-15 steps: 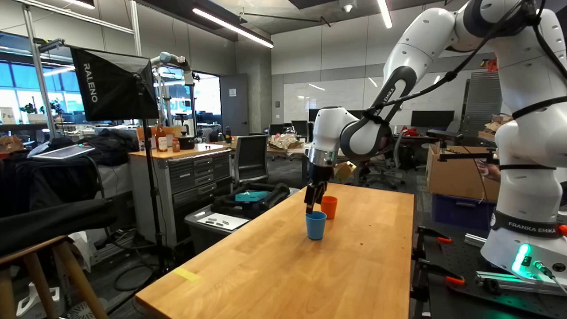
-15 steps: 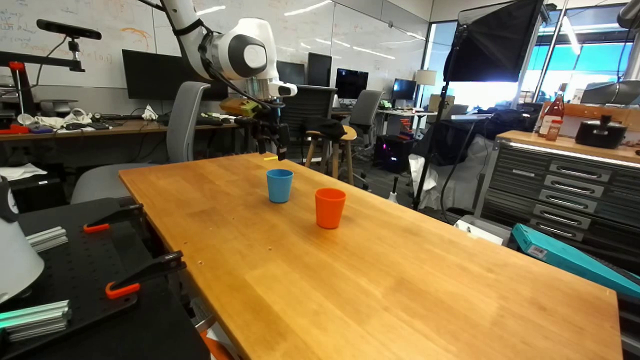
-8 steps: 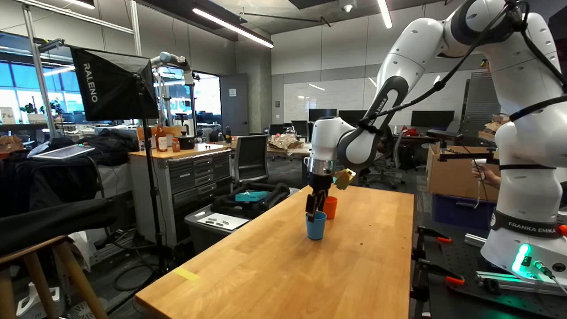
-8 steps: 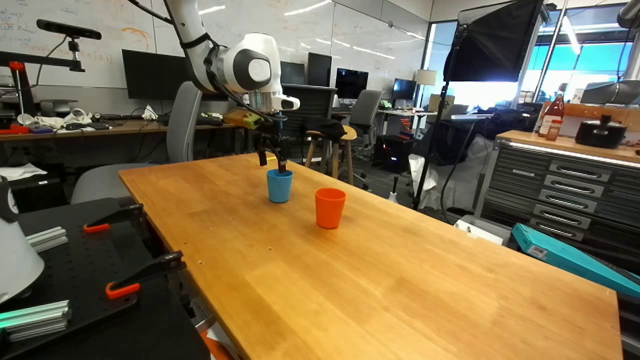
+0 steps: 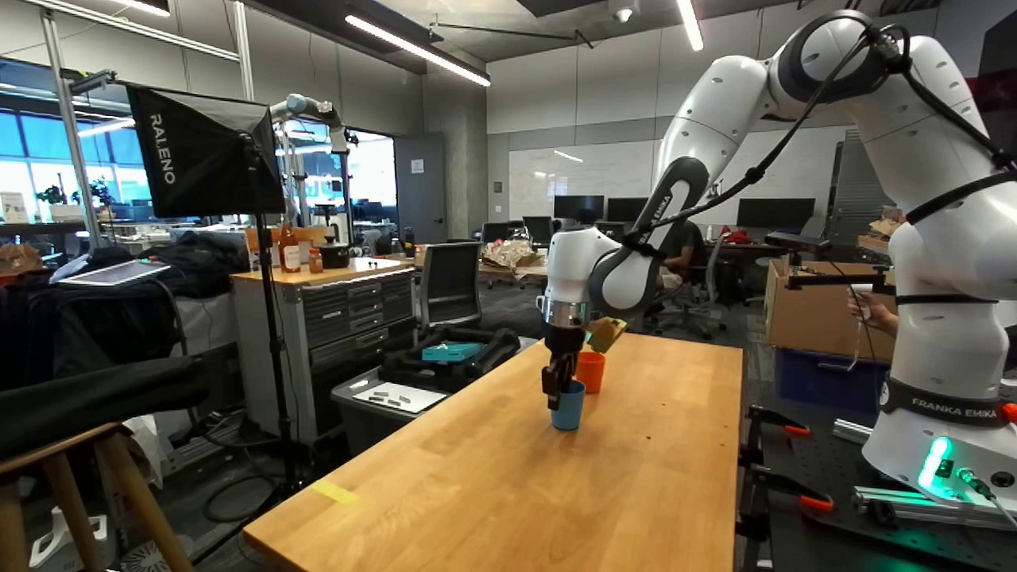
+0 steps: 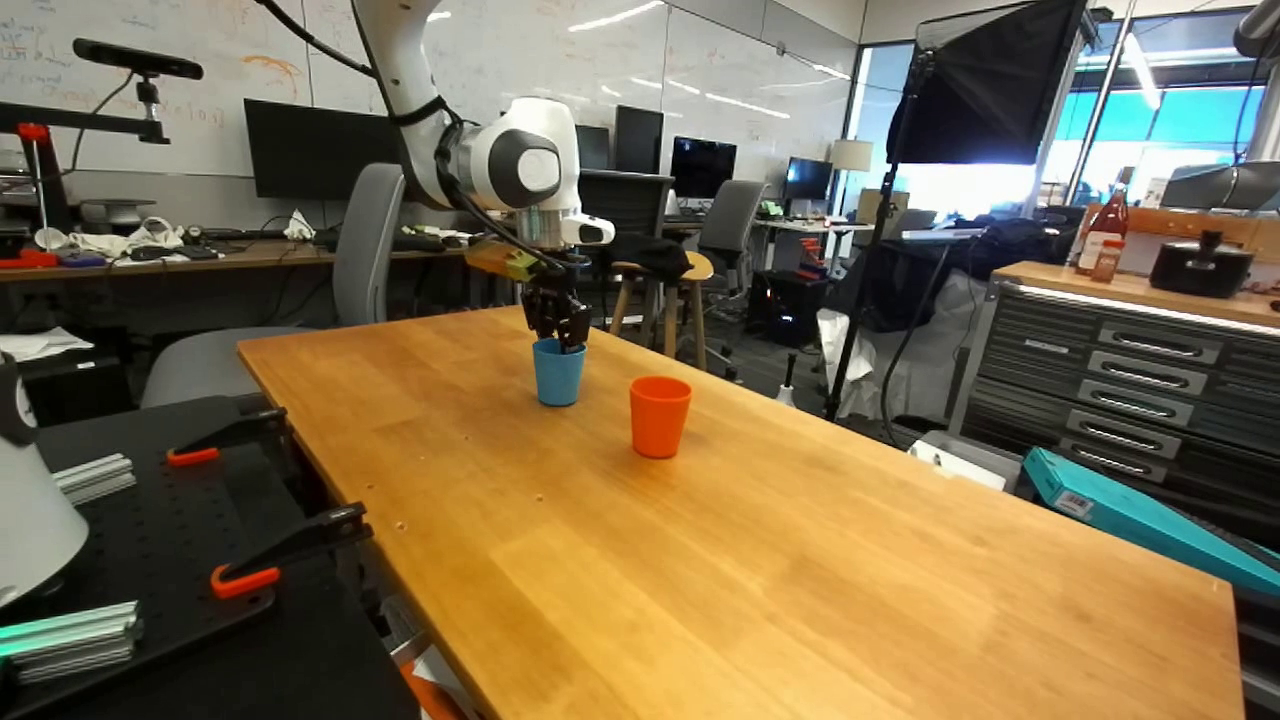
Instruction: Put the blue cup in the orange cup
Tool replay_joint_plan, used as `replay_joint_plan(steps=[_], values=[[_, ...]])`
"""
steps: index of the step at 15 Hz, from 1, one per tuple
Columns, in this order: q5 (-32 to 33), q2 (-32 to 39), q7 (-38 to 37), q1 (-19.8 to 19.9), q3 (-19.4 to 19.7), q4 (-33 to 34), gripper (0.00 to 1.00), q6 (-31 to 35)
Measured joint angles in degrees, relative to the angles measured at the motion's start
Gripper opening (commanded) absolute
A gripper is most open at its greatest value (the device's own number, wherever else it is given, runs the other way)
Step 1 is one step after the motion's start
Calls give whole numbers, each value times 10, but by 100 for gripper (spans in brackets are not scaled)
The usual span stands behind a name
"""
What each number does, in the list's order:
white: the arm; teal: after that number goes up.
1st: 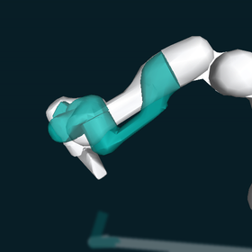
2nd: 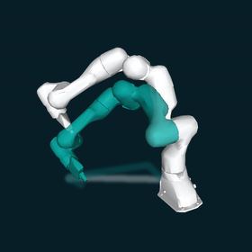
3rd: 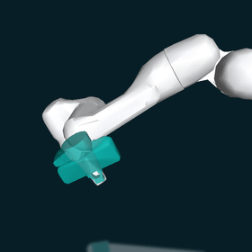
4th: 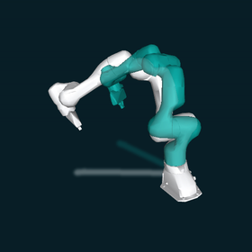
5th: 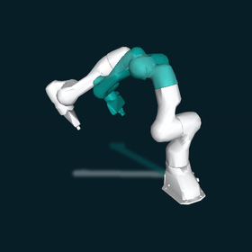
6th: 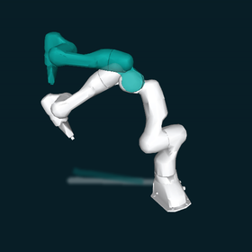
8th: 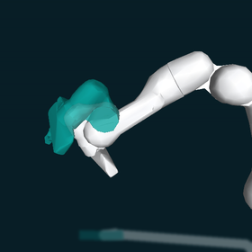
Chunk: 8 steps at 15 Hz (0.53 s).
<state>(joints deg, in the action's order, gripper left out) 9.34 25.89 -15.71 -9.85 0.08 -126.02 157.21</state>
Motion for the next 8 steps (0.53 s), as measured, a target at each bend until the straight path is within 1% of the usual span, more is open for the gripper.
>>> replay_joint_plan(steps=[1,2,3,8], values=[[0,1,0,0,0,2,11,0],[-1,1,0,-1,-2,2,5,0],[-1,1,0,-2,-3,2,0,0],[-1,-2,0,-6,-7,2,2,0]])
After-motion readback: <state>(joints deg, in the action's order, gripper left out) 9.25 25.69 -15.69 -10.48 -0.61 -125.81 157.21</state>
